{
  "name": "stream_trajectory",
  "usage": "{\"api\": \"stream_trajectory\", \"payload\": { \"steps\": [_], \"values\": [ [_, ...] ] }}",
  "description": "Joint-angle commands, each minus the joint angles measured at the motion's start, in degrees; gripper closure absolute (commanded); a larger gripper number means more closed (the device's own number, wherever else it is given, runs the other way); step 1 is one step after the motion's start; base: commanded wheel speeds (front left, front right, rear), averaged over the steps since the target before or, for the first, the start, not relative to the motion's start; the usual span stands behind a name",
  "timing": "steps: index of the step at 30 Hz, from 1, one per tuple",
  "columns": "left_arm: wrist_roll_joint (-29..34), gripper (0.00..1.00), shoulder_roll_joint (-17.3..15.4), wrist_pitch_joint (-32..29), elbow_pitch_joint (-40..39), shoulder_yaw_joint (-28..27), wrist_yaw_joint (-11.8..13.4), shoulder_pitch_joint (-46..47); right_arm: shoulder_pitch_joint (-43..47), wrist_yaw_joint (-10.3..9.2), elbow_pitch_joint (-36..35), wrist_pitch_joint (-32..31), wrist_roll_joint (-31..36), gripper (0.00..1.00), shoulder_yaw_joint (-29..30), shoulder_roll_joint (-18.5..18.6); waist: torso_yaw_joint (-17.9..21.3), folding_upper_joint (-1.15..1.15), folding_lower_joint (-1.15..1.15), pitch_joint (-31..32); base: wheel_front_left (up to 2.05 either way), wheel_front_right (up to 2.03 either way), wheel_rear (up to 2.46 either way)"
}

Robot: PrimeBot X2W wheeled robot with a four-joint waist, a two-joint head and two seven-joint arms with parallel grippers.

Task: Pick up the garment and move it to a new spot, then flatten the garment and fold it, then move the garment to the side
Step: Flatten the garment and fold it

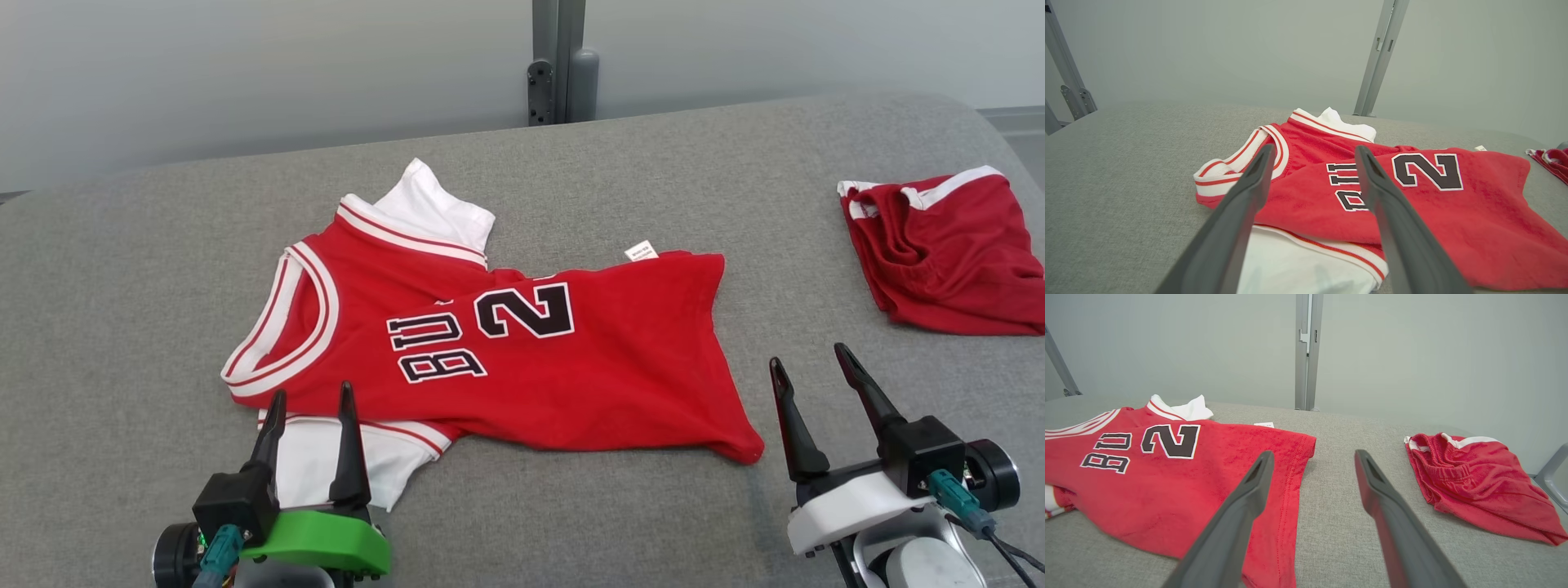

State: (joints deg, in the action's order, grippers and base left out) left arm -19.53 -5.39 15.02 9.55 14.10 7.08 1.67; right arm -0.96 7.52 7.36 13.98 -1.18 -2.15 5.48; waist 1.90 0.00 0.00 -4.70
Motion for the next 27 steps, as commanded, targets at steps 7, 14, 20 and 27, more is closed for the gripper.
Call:
{"api": "stream_trajectory", "payload": {
  "steps": [7,14,20,27],
  "values": [
    [-0.65,0.0,-0.73,0.15,-0.45,-0.49,-0.38,-2.63,-1.81,-0.06,0.74,0.78,-1.85,0.0,0.91,-1.87,-1.84,0.0,0.0,2.52,0.0,0.0,0.0],
    [-0.51,0.0,-0.35,0.17,-1.16,-1.07,-0.81,-4.18,-1.12,-0.06,1.32,1.06,-3.5,0.0,1.82,-2.5,-2.41,0.0,0.0,3.88,0.0,0.0,0.0],
    [-0.14,0.0,-0.27,0.17,-1.84,-2.01,-0.58,-4.97,-0.96,-0.06,1.44,1.25,-4.76,0.0,1.29,-2.54,-2.61,0.0,0.0,4.01,0.0,0.0,0.0],
    [0.42,0.0,0.03,0.11,-2.01,-1.84,-0.87,-5.07,-1.14,-0.06,1.61,1.24,-5.2,0.0,0.93,-2.55,-2.62,0.0,0.0,3.9,0.0,0.0,0.0]
  ]
}}
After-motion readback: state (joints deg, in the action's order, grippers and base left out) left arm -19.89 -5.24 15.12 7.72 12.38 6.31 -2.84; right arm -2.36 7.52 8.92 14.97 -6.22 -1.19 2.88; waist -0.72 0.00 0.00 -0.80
